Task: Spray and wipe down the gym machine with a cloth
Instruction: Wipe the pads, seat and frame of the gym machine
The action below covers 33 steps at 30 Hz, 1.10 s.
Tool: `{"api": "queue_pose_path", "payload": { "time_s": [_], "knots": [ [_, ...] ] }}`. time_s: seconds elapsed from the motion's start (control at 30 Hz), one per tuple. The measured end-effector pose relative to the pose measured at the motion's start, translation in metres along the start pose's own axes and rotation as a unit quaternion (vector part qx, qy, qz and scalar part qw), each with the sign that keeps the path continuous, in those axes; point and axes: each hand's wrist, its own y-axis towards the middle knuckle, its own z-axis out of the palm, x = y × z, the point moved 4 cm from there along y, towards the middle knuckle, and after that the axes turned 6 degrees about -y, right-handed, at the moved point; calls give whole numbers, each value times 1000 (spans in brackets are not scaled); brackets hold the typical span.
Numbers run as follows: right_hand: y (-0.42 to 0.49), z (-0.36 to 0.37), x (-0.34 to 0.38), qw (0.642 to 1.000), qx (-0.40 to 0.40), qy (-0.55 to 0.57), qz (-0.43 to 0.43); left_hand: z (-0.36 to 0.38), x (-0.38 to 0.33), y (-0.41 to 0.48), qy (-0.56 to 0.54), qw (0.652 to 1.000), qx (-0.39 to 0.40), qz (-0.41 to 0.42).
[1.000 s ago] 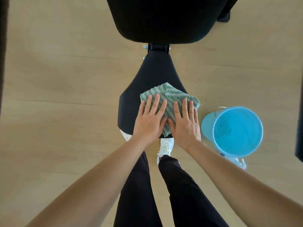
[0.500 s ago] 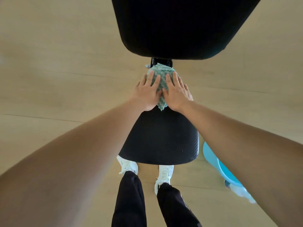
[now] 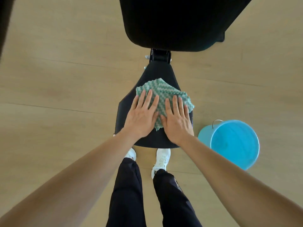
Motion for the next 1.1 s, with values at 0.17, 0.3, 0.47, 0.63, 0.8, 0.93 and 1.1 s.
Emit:
{"api": "queue_pose_path", "payload": {
  "time_s": [0.17,0.3,0.47,0.63,0.8,0.93,1.1],
  "knots": [
    [-73,27,6,1000,-2,7,7,25,-25,-68,1,1000,9,-8],
    [-109,38,12,999,5,28,24,33,-40,-100,-10,999,26,-17],
    [-115,33,7,980,2,166,111,33,-50,-96,-2,999,36,6],
    [-76,20,-28,927,-16,320,196,23,-65,-32,17,998,31,60],
    [-38,13,-71,845,7,478,239,10,-79,33,46,990,58,118],
    [-21,11,-80,781,39,575,242,-7,-88,75,66,984,97,133],
    [-25,20,-79,741,62,615,262,-19,-96,108,133,970,169,116]
  ]
}}
